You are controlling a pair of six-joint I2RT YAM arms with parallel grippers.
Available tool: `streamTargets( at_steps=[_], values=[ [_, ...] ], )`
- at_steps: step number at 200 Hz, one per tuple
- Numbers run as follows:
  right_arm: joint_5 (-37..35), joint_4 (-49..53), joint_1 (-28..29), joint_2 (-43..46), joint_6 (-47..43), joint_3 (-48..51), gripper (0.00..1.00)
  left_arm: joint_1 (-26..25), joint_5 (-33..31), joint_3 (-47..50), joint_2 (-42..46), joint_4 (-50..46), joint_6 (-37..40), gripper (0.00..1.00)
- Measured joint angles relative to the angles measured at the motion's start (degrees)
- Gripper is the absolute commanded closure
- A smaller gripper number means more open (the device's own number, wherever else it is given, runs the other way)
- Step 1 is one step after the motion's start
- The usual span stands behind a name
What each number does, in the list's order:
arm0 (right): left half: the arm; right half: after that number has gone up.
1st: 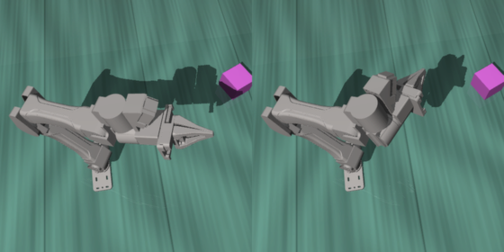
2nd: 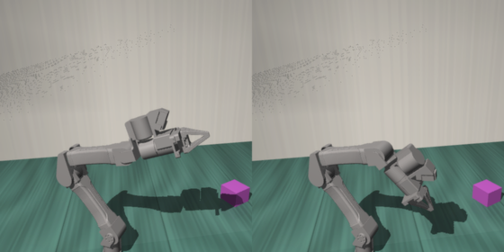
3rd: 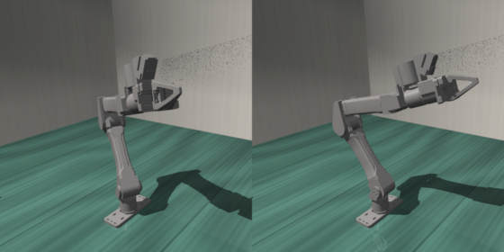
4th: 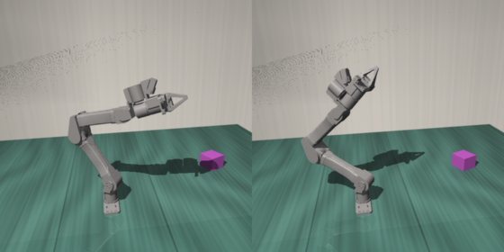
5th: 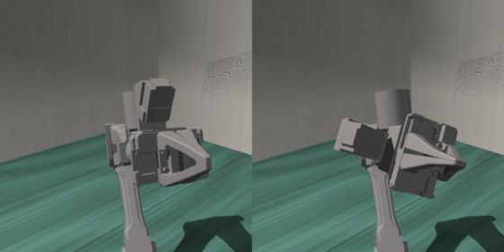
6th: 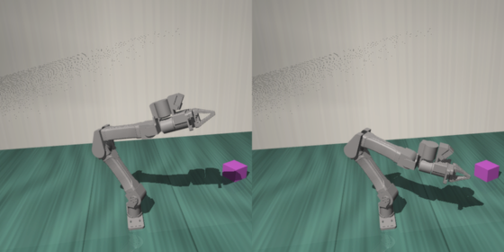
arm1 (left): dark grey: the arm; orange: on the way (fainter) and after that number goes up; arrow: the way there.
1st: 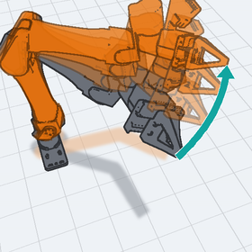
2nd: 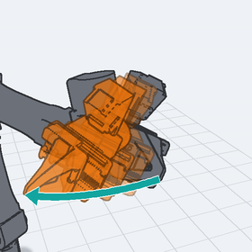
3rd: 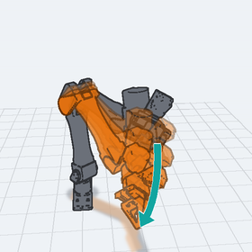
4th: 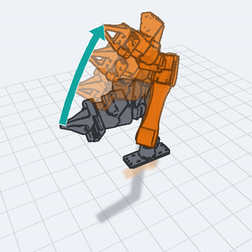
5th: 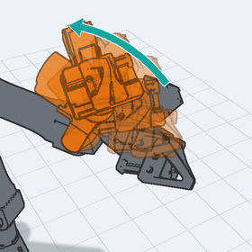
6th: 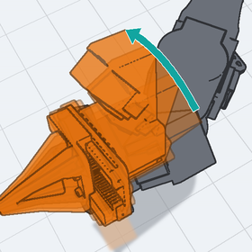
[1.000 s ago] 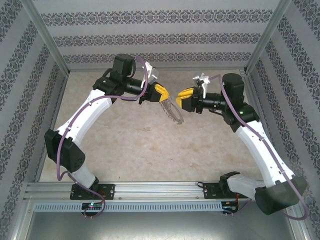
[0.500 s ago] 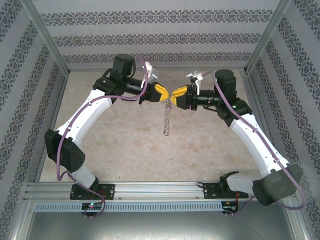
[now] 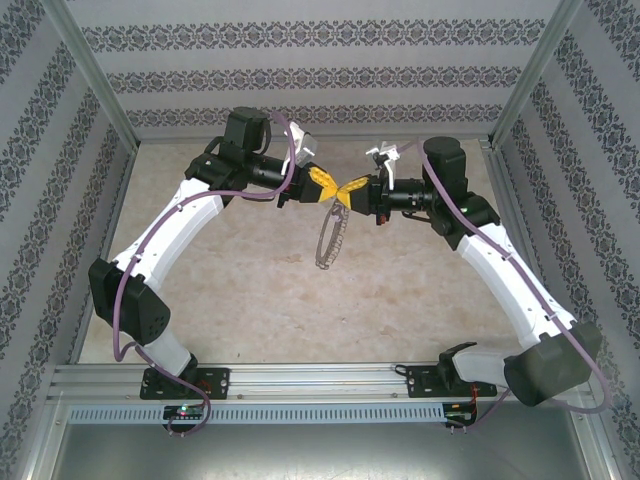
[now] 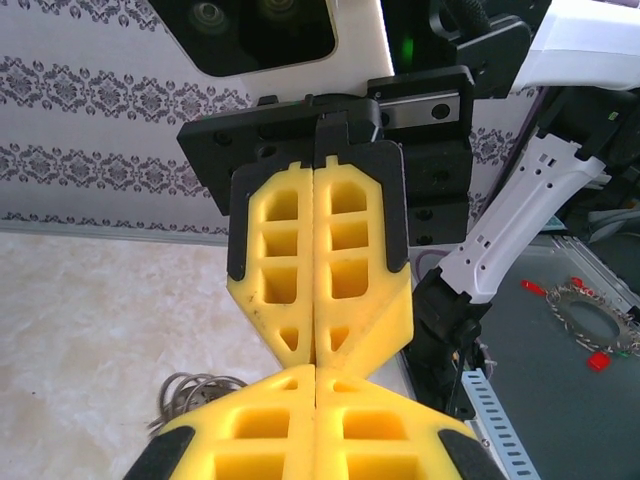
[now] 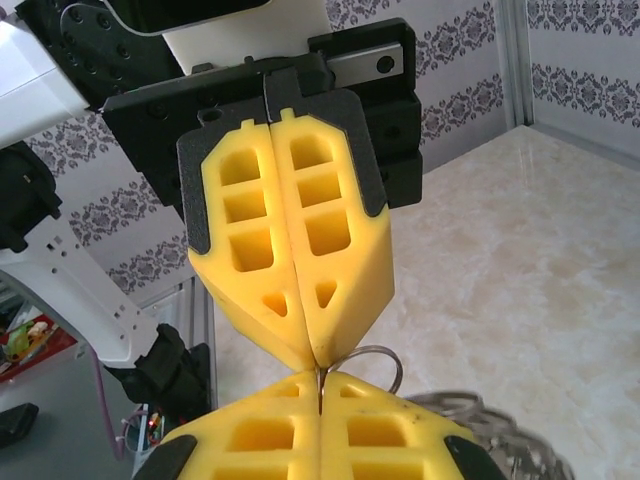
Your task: Put the keys on the keyring
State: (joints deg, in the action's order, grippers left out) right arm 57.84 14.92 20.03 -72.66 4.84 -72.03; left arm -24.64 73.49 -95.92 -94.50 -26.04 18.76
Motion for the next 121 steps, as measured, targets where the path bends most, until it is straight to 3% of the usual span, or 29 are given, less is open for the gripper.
streamTargets(
  at_steps=[25,47,121],
  values=[
    [-1.9,9.2,0.0,-2.5,-4.3,-6.7,1.00,0.0,-0.9,0.0,0.4,1.2,-1.1,0.72],
    [-4.3,20.3,0.4,-6.3,-11.1,-16.3,1.00,0.8,-1.8,0.1,1.8,1.7,-1.2,0.65],
    [-16.2,55.6,6.1,-21.2,-29.1,-49.6,1.00,3.0,-2.6,-2.4,3.2,-6.0,4.1,0.60]
  ],
)
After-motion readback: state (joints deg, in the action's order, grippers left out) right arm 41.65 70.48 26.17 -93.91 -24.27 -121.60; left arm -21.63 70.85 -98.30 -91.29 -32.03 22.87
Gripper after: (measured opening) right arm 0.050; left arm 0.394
